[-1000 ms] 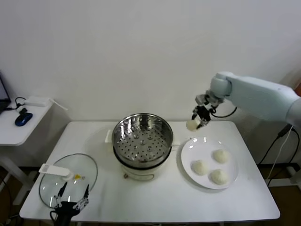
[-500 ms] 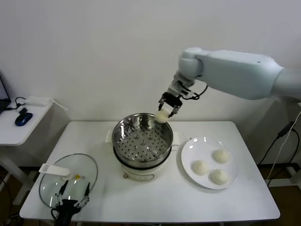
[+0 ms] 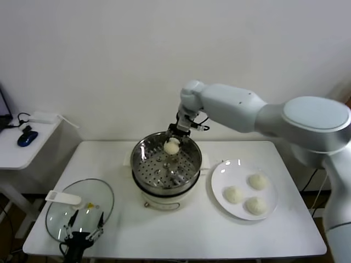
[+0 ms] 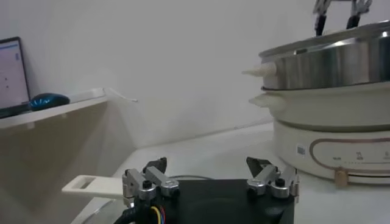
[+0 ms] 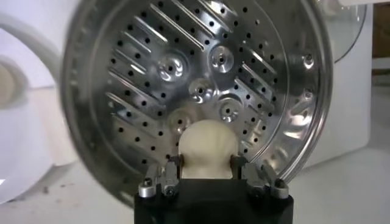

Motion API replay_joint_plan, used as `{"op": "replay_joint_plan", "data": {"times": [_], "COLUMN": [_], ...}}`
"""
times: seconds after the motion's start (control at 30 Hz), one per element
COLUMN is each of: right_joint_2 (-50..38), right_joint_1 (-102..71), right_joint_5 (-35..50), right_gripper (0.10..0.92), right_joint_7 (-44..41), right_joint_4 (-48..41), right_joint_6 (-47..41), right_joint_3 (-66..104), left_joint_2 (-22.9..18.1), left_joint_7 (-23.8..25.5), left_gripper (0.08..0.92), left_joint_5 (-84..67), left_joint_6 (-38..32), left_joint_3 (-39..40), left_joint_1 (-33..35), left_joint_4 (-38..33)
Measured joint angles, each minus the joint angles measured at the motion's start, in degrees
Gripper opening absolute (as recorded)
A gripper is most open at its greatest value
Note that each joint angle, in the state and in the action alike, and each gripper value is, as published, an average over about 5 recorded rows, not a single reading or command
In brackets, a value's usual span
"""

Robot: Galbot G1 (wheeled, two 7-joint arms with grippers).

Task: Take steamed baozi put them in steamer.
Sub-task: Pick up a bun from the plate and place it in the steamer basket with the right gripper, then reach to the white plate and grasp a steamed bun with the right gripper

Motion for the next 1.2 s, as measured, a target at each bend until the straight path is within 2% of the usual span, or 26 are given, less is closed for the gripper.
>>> {"op": "replay_joint_plan", "data": {"times": [0.17, 0.37, 0.5, 0.67, 0.93, 1.2], "right_joint_2": [1.7, 1.7, 0.1, -3.5, -13.1, -24.9], "right_joint_1": [-2.0, -2.0, 0.3, 6.0, 18.2, 25.2], "right_joint_5": [-1.9, -0.7, 3.7, 14.3, 34.9, 46.9], "right_gripper": [0.59, 0.752, 0.815, 0.822, 0.823, 0.823], "right_joint_7": [1.8, 2.3, 1.7, -0.2, -1.3, 1.5], "right_joint_4": [-3.3, -3.8, -1.7, 2.9, 15.3, 31.8], "right_joint_6": [1.7, 2.3, 1.7, -1.6, -18.0, -39.4], "right_joint_3": [0.9, 0.4, -1.7, -6.8, -19.5, -30.0], "left_joint_2": [-0.1, -0.1, -0.1, -0.1, 0.1, 0.1], "left_joint_7": [-0.1, 0.0, 0.0, 0.0, 0.1, 0.3], "left_gripper": [0.823, 0.823, 0.823, 0.823, 0.823, 0.823], "left_joint_5": [0.2, 0.2, 0.2, 0.2, 0.0, 0.1], "left_joint_6": [0.0, 0.1, 0.2, 0.5, 0.9, 0.9], "left_joint_3": [0.0, -0.1, -0.1, -0.1, -0.2, -0.2], "left_joint_1": [-0.1, 0.1, 0.3, 0.6, 1.0, 0.6], "left_joint_4": [0.1, -0.3, -0.6, -1.0, -1.4, -1.2]}}
